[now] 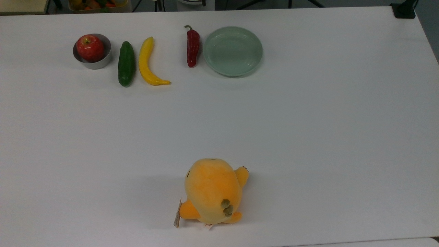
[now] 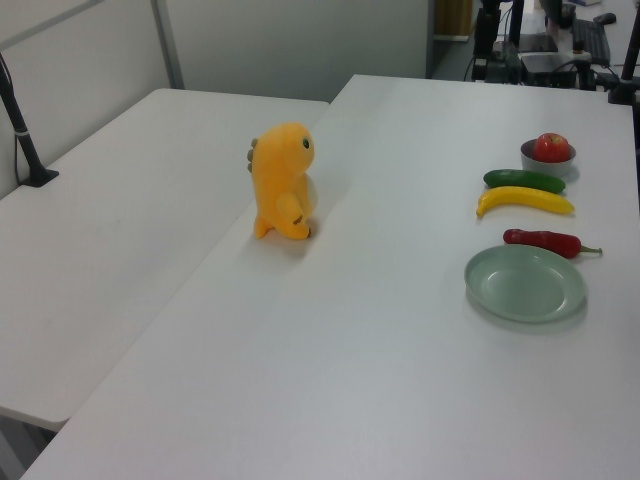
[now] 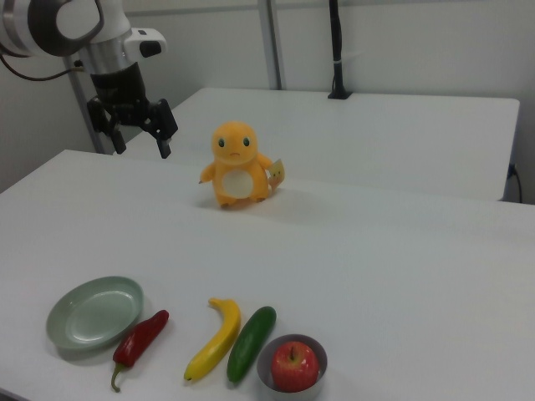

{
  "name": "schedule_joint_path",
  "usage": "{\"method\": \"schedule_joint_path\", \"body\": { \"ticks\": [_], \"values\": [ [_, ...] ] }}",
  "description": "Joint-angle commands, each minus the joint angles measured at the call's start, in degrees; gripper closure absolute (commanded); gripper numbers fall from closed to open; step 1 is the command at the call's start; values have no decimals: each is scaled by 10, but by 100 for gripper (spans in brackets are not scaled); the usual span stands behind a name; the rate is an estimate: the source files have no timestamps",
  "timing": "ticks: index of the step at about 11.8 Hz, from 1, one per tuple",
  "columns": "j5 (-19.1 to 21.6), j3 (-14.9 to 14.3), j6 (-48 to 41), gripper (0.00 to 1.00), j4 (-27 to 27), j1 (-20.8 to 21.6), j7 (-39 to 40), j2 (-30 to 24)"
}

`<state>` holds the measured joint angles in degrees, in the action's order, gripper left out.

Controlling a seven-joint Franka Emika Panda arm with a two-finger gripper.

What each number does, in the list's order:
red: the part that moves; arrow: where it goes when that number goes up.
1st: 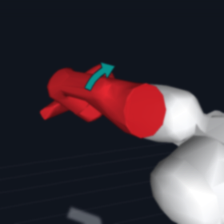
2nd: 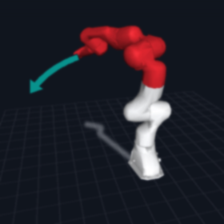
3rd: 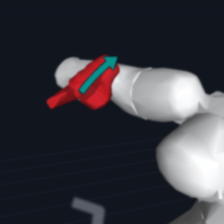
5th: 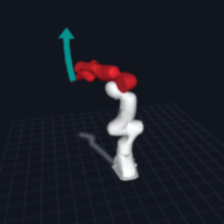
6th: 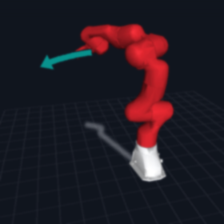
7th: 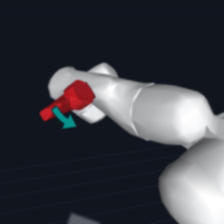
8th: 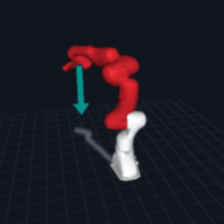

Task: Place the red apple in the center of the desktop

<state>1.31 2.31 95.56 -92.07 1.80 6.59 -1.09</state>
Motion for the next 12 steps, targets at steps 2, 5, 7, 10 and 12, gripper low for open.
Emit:
{"method": "schedule_joint_path", "body": {
  "ticks": [2, 5, 7, 10, 12],
  "values": [
    [12, -6, 7, 0, -11, 7, 15, -5],
    [12, -6, 4, 0, -12, 6, 18, -6],
    [9, -6, -15, 0, -14, 0, 22, -8],
    [3, -21, -25, 0, -28, -21, 75, -5],
    [2, -50, -18, 0, -49, -34, 134, -4]
  ]
}}
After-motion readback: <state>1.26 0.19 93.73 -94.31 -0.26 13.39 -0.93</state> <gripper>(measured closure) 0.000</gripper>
